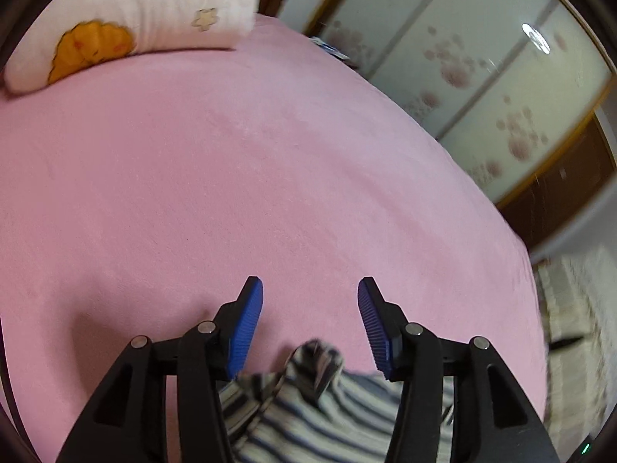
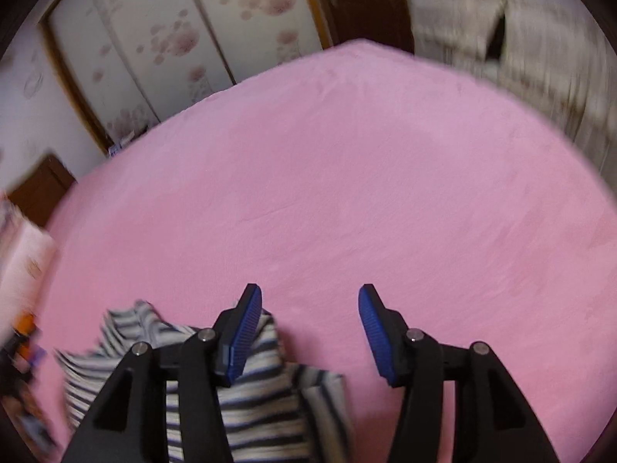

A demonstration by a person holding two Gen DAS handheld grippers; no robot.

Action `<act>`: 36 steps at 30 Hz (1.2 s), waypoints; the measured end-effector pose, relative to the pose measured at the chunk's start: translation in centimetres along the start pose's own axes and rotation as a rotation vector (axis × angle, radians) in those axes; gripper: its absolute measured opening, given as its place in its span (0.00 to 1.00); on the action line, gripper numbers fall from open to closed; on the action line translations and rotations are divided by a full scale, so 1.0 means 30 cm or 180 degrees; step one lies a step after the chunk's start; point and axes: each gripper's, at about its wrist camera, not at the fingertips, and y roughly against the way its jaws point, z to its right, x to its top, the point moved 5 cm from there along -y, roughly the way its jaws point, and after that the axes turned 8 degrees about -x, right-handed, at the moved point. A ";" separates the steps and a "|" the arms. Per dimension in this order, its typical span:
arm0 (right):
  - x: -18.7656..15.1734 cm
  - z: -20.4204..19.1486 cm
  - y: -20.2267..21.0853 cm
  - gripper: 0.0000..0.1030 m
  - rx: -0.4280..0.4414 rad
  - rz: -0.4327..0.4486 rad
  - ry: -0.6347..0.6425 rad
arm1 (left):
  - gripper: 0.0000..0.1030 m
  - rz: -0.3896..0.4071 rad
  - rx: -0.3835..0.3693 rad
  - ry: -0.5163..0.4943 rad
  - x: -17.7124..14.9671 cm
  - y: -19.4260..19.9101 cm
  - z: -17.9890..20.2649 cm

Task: Fold small clothes

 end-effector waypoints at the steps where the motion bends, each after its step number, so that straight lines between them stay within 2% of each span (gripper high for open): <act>1: -0.009 -0.021 0.018 0.51 -0.0007 0.0051 0.0157 | 0.48 -0.0075 0.0005 -0.0151 -0.014 0.008 0.008; 2: -0.023 -0.043 0.030 0.50 -0.0007 0.0072 0.0295 | 0.48 -0.0171 -0.0009 -0.0339 -0.038 0.021 0.018; 5: -0.102 -0.135 0.062 0.29 0.0187 0.0005 0.0698 | 0.48 -0.0532 -0.0040 -0.1137 -0.155 0.040 0.089; 6: -0.133 -0.170 0.068 0.21 0.0266 -0.0044 0.0821 | 0.48 -0.0618 -0.0059 -0.1318 -0.188 0.045 0.107; 7: -0.162 -0.203 0.070 0.16 0.0326 -0.0092 0.0917 | 0.48 -0.0721 -0.0088 -0.1487 -0.229 0.046 0.129; 8: -0.183 -0.227 0.071 0.16 0.0368 -0.0131 0.0976 | 0.48 -0.0854 -0.0135 -0.1637 -0.280 0.043 0.151; 13: -0.280 -0.355 0.029 0.15 0.0483 -0.0346 0.1221 | 0.48 -0.1395 -0.0309 -0.1921 -0.448 -0.021 0.231; 17: -0.313 -0.427 -0.042 0.15 0.0453 -0.0474 0.1292 | 0.48 -0.1492 -0.0113 -0.2351 -0.544 -0.093 0.327; 20: -0.320 -0.476 -0.094 0.15 0.0371 -0.0504 0.1323 | 0.49 -0.1472 -0.0096 -0.2319 -0.549 -0.142 0.348; 23: -0.294 -0.522 -0.134 0.15 0.0302 -0.0454 0.1303 | 0.49 -0.1354 -0.0038 -0.2201 -0.507 -0.177 0.349; 25: -0.262 -0.542 -0.152 0.15 0.0266 -0.0416 0.1218 | 0.49 -0.1289 0.0066 -0.2105 -0.480 -0.210 0.346; 30: -0.188 -0.570 -0.194 0.15 0.0215 -0.0401 0.0981 | 0.49 -0.1207 0.0086 -0.1853 -0.433 -0.238 0.353; 33: -0.153 -0.580 -0.221 0.15 0.0221 -0.0386 0.0856 | 0.49 -0.1099 0.0070 -0.1820 -0.402 -0.236 0.380; 36: -0.121 -0.569 -0.259 0.15 0.0156 -0.0418 0.0749 | 0.51 -0.1148 0.0060 -0.1908 -0.397 -0.236 0.398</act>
